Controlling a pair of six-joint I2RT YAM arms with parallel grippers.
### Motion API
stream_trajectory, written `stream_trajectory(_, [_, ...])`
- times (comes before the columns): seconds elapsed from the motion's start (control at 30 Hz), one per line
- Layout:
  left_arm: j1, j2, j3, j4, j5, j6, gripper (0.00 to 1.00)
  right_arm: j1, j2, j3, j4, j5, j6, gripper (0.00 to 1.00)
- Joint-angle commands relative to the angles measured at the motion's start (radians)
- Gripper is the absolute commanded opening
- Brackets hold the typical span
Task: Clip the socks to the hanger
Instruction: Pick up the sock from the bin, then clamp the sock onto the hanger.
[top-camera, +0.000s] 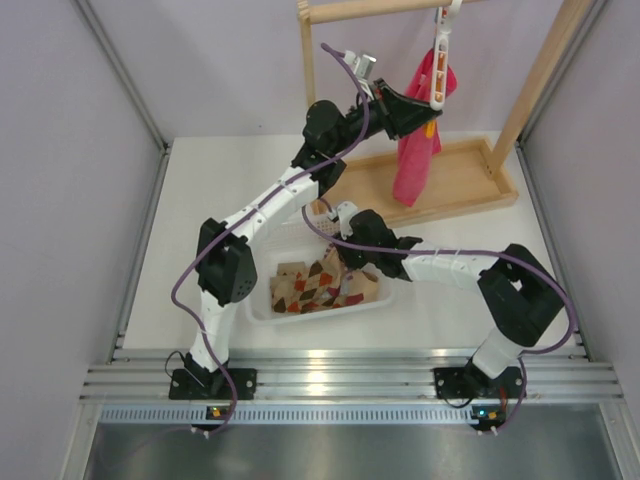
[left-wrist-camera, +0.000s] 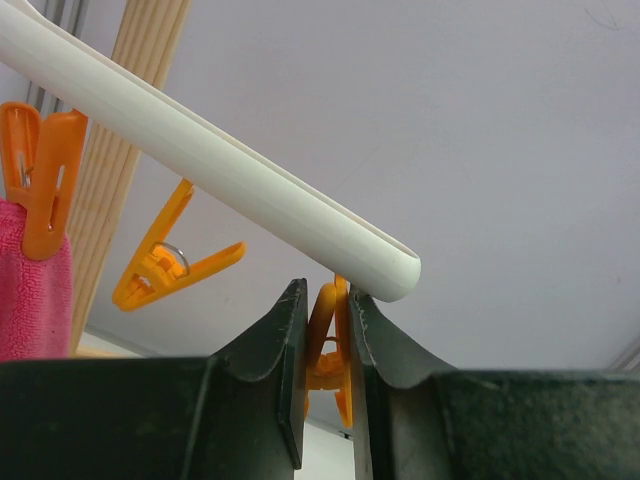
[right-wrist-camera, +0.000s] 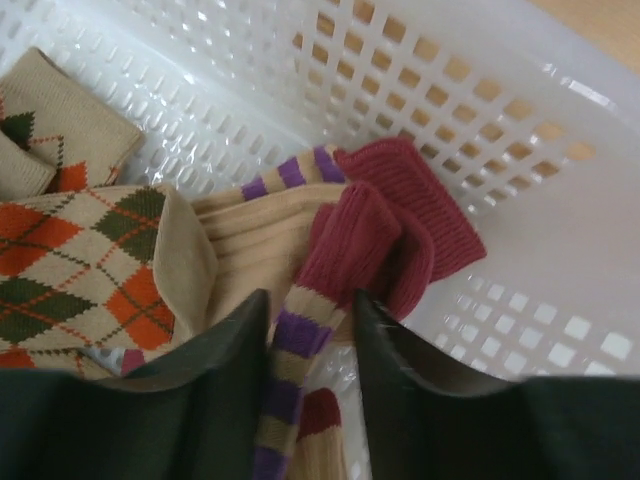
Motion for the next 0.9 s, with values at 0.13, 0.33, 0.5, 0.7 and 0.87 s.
stream_trajectory(0.13, [-0.010, -0.042, -0.018, -0.016, 0.028, -0.020, 0.00, 0.030, -0.039, 0.046, -0.066, -0.043, -0.019, 0.04])
stream_trajectory(0.33, [-0.010, -0.043, -0.015, -0.002, 0.028, -0.049, 0.00, 0.008, -0.293, -0.025, 0.028, -0.157, -0.175, 0.00])
stream_trajectory(0.5, [-0.009, -0.045, -0.018, 0.016, 0.044, -0.058, 0.00, -0.126, -0.551, -0.105, 0.093, -0.322, -0.257, 0.00])
stream_trajectory(0.7, [-0.007, -0.036, -0.020, 0.100, 0.068, -0.102, 0.00, -0.342, -0.703, -0.085, -0.002, -0.535, -0.324, 0.00])
stream_trajectory(0.87, [-0.003, -0.022, -0.023, 0.189, 0.119, -0.158, 0.00, -0.518, -0.749, -0.052, -0.111, -0.719, -0.377, 0.00])
